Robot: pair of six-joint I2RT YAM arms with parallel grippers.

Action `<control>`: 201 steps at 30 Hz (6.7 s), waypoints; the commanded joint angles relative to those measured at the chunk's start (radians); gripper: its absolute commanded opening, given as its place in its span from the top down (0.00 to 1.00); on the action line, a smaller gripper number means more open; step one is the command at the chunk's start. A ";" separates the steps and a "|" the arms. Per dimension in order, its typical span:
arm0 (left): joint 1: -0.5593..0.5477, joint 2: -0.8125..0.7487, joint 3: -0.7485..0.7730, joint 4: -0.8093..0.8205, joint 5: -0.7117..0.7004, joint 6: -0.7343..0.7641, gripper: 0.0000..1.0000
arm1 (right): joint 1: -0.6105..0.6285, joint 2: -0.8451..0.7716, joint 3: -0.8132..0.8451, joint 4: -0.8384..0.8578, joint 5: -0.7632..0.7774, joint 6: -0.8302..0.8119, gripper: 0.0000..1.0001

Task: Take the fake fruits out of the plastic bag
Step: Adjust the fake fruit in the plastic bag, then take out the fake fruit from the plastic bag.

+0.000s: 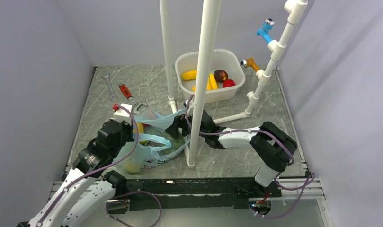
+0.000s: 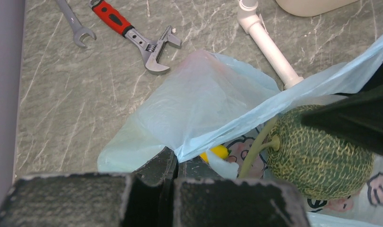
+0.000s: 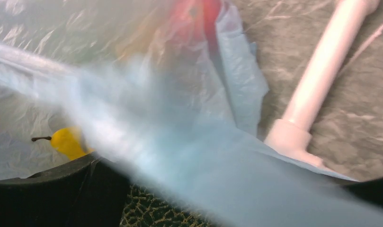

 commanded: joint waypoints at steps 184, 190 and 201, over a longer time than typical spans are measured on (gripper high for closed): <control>-1.031 -0.016 0.053 -0.573 -0.254 -1.018 1.00 | 0.081 -0.241 0.121 -0.330 -0.069 0.003 0.89; -1.030 -0.015 0.056 -0.571 -0.295 -1.006 1.00 | 0.081 -0.255 0.116 -0.273 -0.139 0.028 1.00; -1.030 -0.036 0.066 -0.579 -0.311 -0.981 1.00 | 0.063 -0.319 0.092 -0.149 -0.180 0.127 1.00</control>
